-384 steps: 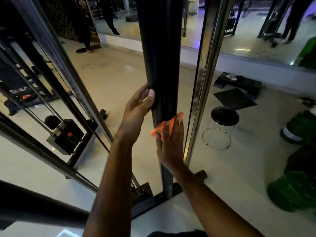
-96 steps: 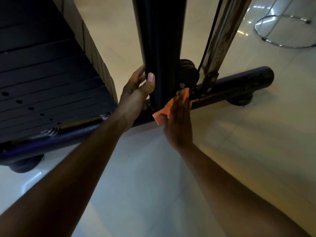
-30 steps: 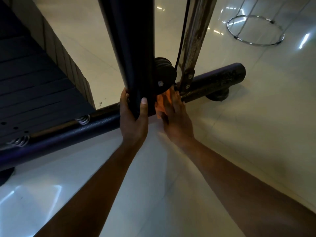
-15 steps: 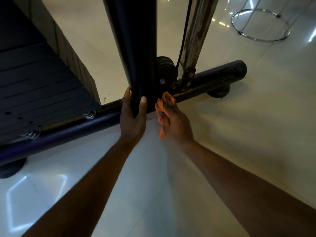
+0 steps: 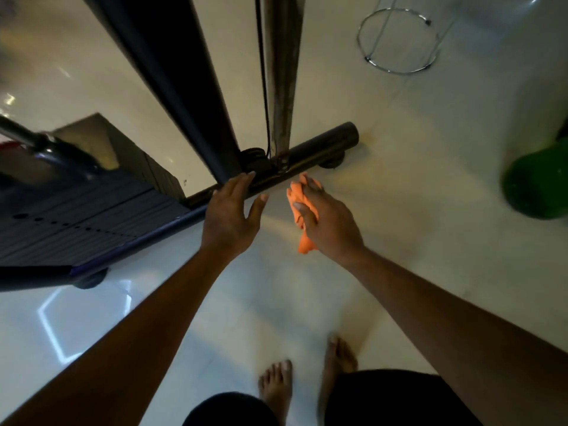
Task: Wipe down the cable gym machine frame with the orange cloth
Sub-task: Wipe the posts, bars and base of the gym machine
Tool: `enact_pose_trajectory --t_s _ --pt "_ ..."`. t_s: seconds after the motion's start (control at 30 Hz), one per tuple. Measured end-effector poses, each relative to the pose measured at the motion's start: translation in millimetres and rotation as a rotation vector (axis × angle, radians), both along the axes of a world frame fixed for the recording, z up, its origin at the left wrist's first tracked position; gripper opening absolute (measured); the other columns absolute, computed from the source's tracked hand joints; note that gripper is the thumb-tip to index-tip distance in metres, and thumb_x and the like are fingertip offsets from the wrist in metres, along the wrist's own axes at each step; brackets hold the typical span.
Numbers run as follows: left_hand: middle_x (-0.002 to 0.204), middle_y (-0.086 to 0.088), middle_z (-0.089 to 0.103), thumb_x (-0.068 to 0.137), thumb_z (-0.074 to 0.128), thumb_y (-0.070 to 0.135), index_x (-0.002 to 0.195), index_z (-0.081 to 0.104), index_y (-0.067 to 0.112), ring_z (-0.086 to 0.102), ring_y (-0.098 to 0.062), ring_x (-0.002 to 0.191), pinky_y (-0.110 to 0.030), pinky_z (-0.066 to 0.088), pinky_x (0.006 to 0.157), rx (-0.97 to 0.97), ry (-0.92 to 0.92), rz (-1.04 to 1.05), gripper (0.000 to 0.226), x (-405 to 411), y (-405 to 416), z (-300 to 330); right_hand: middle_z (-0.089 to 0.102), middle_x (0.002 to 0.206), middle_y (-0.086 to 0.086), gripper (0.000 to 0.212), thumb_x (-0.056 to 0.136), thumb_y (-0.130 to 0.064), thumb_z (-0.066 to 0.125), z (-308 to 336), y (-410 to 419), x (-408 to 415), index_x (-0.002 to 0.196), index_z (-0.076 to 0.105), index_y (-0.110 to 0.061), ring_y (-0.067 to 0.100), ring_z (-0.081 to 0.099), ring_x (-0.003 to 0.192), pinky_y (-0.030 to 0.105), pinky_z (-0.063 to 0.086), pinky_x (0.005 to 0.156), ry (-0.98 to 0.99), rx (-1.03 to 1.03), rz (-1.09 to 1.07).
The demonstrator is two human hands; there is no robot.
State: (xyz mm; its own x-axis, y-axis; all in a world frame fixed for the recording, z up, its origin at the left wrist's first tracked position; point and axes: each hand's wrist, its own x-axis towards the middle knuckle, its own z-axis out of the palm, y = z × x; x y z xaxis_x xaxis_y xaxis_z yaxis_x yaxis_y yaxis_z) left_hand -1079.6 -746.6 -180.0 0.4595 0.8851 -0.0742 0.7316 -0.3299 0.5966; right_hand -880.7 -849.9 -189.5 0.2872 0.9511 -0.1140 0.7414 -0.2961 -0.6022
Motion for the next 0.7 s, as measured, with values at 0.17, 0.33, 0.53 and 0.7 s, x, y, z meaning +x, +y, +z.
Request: enact_pose_trajectory --t_s 0.17,0.33,0.53,0.7 --pt "0.163 -0.009 0.049 0.110 0.048 0.052 0.160 0.046 0.020 0.041 -0.030 0.154 -0.061 0.034 0.123 0.069 0.087 -0.198 0.059 20 -26 146 0.046 0.169 0.005 0.055 0.110 -0.028 0.061 153 -50 21 0.163 0.047 -0.022 0.031 0.054 0.147 0.046 0.052 0.110 -0.043 0.001 -0.066" --pt "0.170 -0.006 0.039 0.111 0.047 0.049 0.164 0.040 0.023 0.028 -0.027 0.161 -0.054 0.020 0.132 0.089 0.141 -0.353 0.060 36 -52 305 0.036 0.174 -0.005 0.051 0.112 -0.038 0.052 313 -101 27 0.162 0.049 -0.029 0.025 0.046 0.153 0.046 0.056 0.107 -0.050 -0.056 -0.141" --pt "0.170 -0.006 0.039 0.109 0.038 0.055 0.165 0.037 0.024 0.029 -0.029 0.160 -0.057 0.021 0.131 0.092 0.136 -0.470 0.064 42 -74 465 0.032 0.176 -0.007 0.051 0.113 -0.036 0.054 483 -145 30 0.163 0.048 -0.029 0.027 0.039 0.158 0.045 0.049 0.114 -0.038 -0.090 -0.263" --pt "0.173 -0.003 0.033 0.112 0.041 0.054 0.167 0.033 0.026 0.021 -0.025 0.163 -0.051 0.014 0.133 0.131 0.118 -0.519 0.062 52 -103 547 0.032 0.176 -0.006 0.052 0.112 -0.039 0.054 569 -175 39 0.162 0.049 -0.026 0.029 0.044 0.154 0.043 0.046 0.116 -0.054 -0.067 -0.304"
